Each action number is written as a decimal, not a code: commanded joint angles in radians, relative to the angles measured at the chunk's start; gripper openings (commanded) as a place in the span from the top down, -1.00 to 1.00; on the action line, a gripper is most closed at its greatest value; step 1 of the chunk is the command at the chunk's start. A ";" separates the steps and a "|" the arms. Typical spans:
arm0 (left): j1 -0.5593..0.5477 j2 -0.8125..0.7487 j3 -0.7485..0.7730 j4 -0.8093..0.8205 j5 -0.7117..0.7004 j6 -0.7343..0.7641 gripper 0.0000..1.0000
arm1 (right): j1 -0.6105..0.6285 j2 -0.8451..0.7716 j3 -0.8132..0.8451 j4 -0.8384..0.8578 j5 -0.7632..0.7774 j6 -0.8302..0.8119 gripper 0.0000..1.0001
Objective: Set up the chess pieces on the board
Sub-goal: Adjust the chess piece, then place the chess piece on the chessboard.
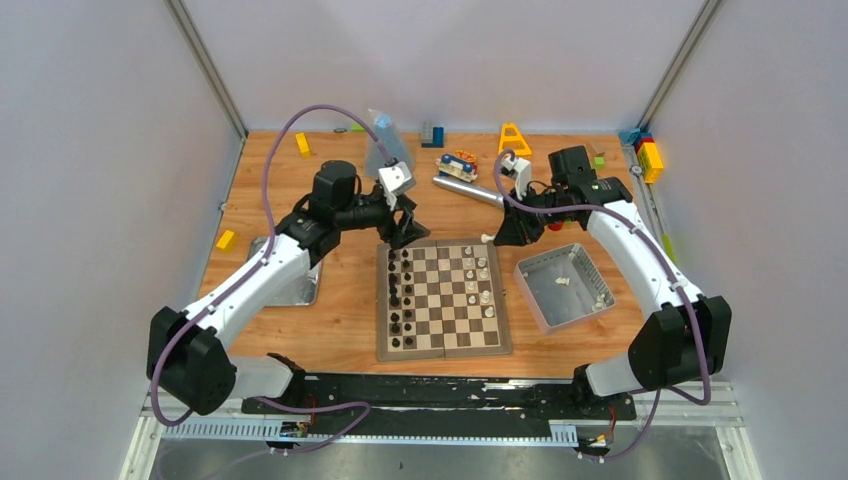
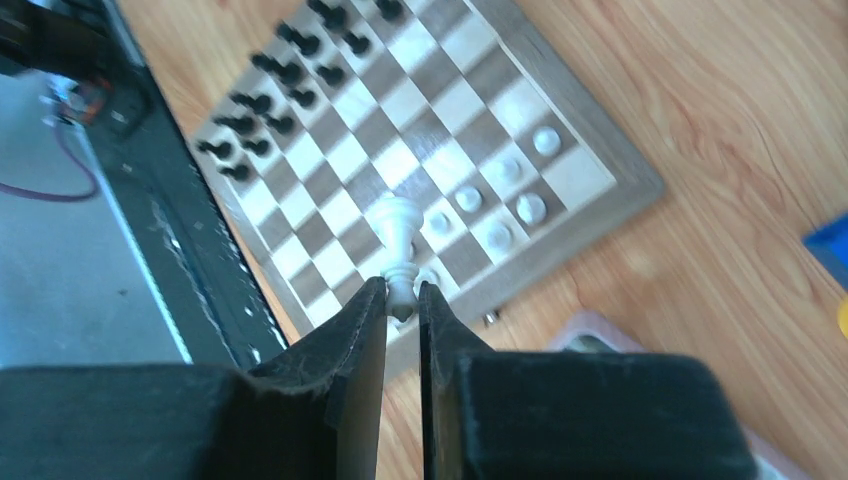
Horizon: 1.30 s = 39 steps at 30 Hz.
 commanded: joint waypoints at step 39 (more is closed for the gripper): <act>0.195 -0.202 0.080 -0.373 -0.178 0.165 -0.95 | 0.324 0.362 0.155 -0.311 0.609 -0.133 1.00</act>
